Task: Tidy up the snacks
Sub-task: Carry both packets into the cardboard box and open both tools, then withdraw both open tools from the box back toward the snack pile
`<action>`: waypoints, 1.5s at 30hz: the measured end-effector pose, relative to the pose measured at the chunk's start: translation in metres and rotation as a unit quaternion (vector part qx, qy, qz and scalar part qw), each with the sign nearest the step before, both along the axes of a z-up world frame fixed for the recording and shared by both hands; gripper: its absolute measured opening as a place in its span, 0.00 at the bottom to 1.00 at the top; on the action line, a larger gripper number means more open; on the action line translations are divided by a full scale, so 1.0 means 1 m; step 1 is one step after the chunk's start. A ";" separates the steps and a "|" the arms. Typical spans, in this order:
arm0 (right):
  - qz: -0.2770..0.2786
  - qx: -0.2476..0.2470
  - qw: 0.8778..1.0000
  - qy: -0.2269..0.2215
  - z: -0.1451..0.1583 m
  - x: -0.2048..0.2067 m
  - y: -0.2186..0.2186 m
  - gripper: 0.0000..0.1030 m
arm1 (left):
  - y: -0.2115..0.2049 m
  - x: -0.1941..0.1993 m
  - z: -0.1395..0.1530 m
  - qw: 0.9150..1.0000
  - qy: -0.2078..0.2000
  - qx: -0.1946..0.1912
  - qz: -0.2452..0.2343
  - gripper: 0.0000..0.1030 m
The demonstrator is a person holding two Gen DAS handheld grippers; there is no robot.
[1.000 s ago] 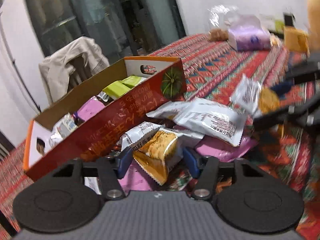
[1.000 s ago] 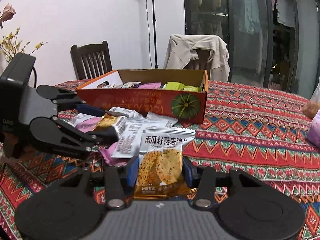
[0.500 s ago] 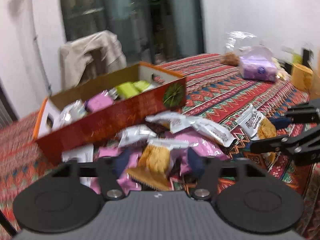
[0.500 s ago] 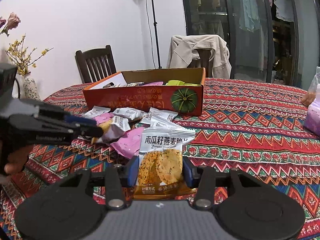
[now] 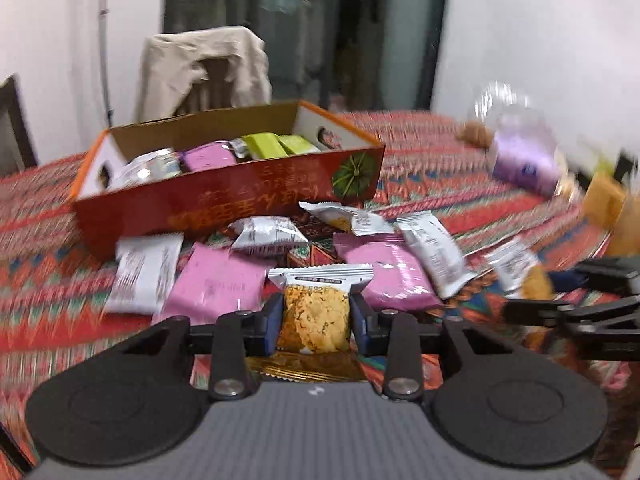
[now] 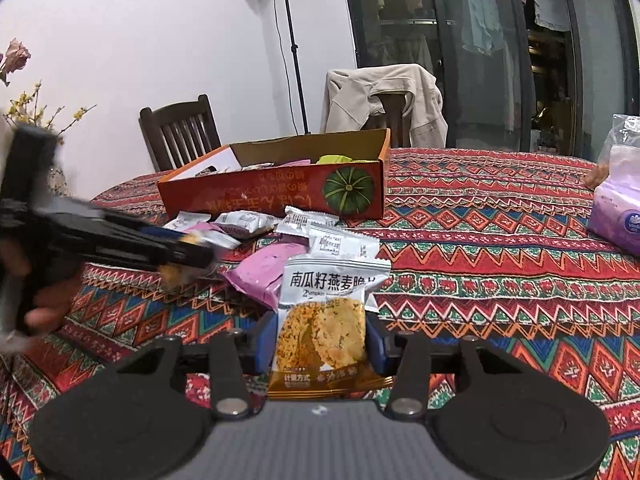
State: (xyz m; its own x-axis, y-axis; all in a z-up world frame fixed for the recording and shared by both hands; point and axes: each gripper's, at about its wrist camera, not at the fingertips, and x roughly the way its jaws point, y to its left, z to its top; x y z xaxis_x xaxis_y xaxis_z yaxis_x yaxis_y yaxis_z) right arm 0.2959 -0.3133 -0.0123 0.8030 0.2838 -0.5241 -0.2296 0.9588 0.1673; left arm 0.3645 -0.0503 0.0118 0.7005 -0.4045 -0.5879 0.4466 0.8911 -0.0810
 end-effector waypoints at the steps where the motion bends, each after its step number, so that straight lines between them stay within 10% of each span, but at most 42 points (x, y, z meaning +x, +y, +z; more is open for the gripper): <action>1: 0.002 0.000 1.000 0.000 0.000 -0.001 0.001 0.44 | 0.004 -0.007 0.002 1.000 0.000 -0.010 0.010 0.35; 14: 0.053 0.019 0.998 -0.037 0.039 0.037 0.018 0.43 | 0.026 0.054 0.054 0.997 -0.041 -0.032 0.053 0.35; 20: 0.086 0.028 0.995 -0.049 0.080 0.143 0.034 0.43 | 0.020 0.171 0.069 0.995 -0.018 -0.034 0.089 0.35; 28: 0.075 0.000 0.996 0.050 0.047 0.304 0.085 0.43 | 0.014 0.302 0.051 0.989 0.039 -0.023 0.139 0.36; 30: 0.075 -0.004 0.995 0.068 0.035 0.321 0.096 0.46 | 0.013 0.314 0.043 0.990 0.036 -0.024 0.135 0.55; 31: 0.074 -0.011 0.995 0.071 0.031 0.325 0.102 0.49 | 0.012 0.317 0.040 0.990 0.033 -0.025 0.133 0.73; 33: 0.074 -0.018 0.995 0.068 0.027 0.326 0.107 0.64 | 0.012 0.314 0.041 0.990 0.020 -0.022 0.136 0.74; 45: 0.046 -0.029 0.998 0.009 0.074 0.267 0.050 0.70 | 0.056 0.189 0.091 0.992 -0.044 -0.018 0.117 0.78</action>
